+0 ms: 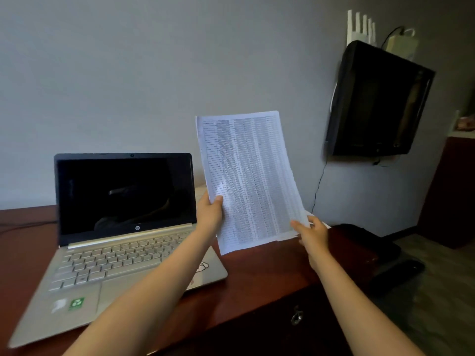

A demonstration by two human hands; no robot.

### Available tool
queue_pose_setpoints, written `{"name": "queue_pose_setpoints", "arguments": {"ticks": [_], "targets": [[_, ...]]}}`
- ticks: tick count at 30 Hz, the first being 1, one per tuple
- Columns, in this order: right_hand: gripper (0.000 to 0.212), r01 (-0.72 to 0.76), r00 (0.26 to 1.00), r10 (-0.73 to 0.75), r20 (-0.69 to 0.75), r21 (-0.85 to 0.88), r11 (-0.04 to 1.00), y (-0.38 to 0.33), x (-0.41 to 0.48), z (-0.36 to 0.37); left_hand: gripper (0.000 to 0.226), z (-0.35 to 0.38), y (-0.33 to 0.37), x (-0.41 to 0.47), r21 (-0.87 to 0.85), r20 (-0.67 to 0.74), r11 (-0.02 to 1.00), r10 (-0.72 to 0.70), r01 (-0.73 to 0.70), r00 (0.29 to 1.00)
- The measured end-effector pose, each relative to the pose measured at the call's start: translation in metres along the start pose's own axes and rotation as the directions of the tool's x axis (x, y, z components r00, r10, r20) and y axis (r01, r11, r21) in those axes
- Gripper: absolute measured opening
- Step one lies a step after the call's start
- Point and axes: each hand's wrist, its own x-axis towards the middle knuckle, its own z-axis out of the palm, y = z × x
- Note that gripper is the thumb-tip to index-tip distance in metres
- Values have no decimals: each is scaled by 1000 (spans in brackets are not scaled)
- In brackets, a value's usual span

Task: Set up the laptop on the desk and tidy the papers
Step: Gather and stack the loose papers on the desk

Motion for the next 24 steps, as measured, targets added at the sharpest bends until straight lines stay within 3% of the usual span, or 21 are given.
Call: {"name": "queue_pose_setpoints", "arguments": {"ticks": [3,6,9,13,17,24], "targets": [[10,-173,984,162,74,180,968,-3,-11,20,31,-19,5,0,-112,-53,994,-18,12,998],[16,-257,943,192,272,227,939,-13,-31,51,28,-39,10,-1,-211,-88,977,-64,44,994],[4,-232,901,131,413,203,951,-20,-55,88,29,-60,17,-2,-262,-104,963,-89,59,991],[21,-133,926,64,372,162,978,-25,-76,131,22,-103,29,-7,-156,-142,988,-31,9,989],[11,-60,925,21,379,92,994,-24,-90,162,33,-160,36,-11,-67,-160,998,-34,23,987],[11,-70,856,9,518,98,993,-34,-137,214,33,-262,46,-32,-104,-396,995,-44,3,917]]}}
